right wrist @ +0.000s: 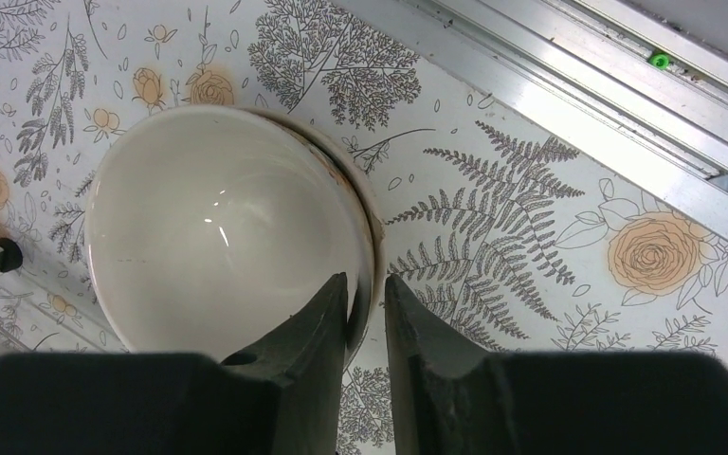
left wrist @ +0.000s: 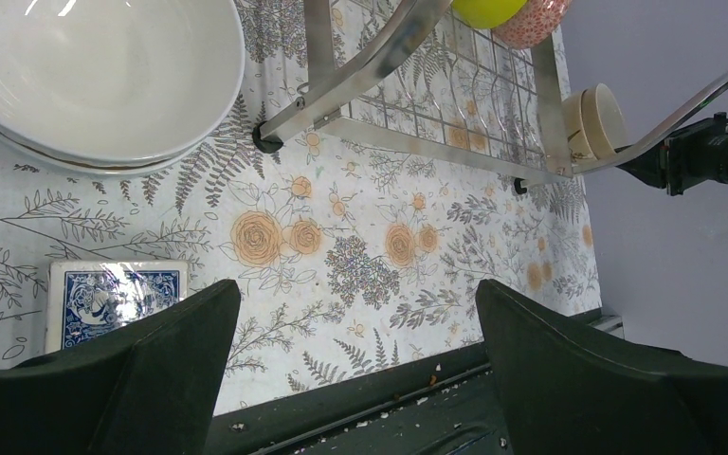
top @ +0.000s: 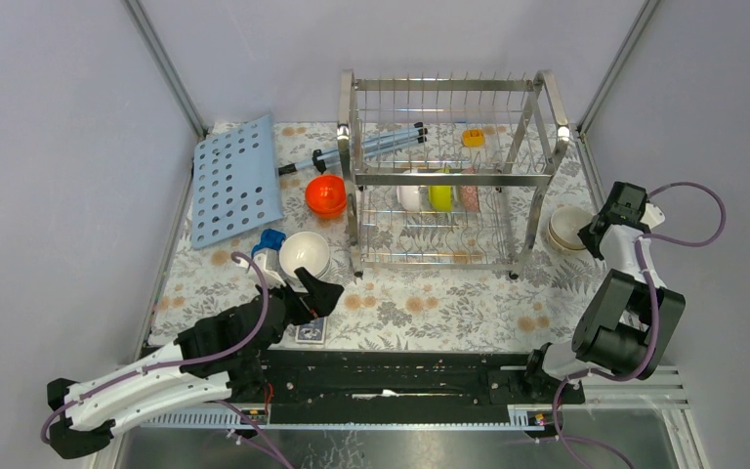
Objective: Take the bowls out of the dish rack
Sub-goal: Adjust the dish rack at the center of the board.
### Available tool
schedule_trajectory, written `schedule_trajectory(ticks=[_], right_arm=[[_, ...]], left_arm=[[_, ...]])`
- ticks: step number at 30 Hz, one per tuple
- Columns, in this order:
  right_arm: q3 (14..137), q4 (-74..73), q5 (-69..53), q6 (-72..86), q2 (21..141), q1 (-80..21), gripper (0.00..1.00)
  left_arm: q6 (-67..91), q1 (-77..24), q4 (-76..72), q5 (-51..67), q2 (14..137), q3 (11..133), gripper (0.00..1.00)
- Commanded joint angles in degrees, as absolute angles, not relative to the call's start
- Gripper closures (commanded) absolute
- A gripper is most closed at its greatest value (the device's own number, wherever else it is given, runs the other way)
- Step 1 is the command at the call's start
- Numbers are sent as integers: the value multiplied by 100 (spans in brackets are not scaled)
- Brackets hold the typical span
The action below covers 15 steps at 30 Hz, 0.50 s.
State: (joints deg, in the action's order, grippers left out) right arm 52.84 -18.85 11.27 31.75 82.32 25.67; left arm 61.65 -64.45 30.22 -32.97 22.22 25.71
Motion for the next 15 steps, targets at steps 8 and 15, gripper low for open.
schedule_trajectory(ticks=[8, 15], right_arm=[[5237, -1837, 1134, 3127, 8066, 2593, 58], [5929, -2298, 1025, 3477, 7624, 2588, 39]], left_arm=[[6108, -6440, 2808, -3218, 2217, 2593, 1], [6000, -6442, 2813, -3243, 2271, 2715, 1]])
